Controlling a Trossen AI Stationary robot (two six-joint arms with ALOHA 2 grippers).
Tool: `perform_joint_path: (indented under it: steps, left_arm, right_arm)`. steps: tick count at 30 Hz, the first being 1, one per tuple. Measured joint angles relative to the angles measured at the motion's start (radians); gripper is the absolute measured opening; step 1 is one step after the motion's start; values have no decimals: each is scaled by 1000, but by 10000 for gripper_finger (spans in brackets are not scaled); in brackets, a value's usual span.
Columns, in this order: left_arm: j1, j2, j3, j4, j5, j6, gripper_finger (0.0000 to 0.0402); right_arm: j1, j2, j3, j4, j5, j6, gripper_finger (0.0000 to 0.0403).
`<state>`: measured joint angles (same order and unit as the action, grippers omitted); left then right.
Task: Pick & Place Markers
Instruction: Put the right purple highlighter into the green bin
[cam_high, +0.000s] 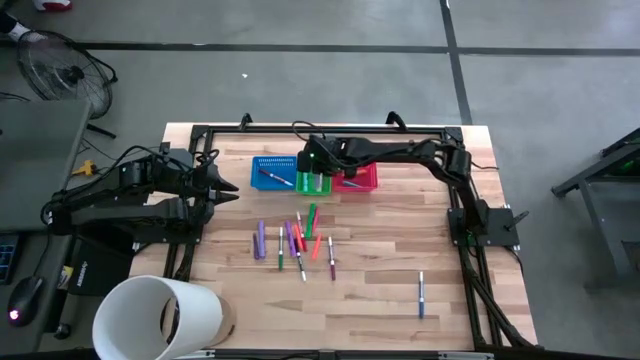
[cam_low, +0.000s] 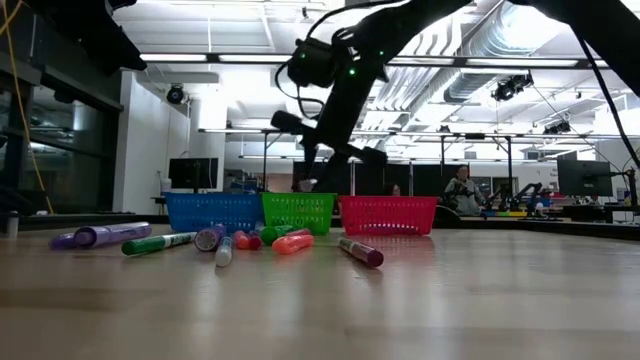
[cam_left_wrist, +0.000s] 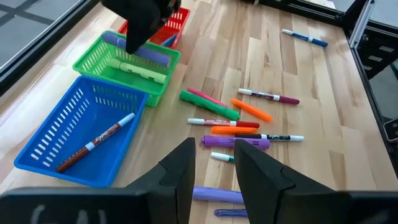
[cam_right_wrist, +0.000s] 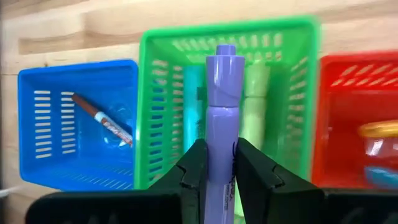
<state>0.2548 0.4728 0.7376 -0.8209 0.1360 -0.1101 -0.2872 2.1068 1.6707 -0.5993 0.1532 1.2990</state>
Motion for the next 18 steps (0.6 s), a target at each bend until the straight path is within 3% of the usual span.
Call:
perform_joint_path:
  steps: [15, 18]
  left_arm:
    - [0, 0, 0, -5, 7, 0, 110]
    - [0, 0, 0, -5, 7, 0, 110]
  right_arm:
    - [4, 22, 0, 25, -5, -16, 51]
    - [4, 22, 0, 18, -2, -20, 67]
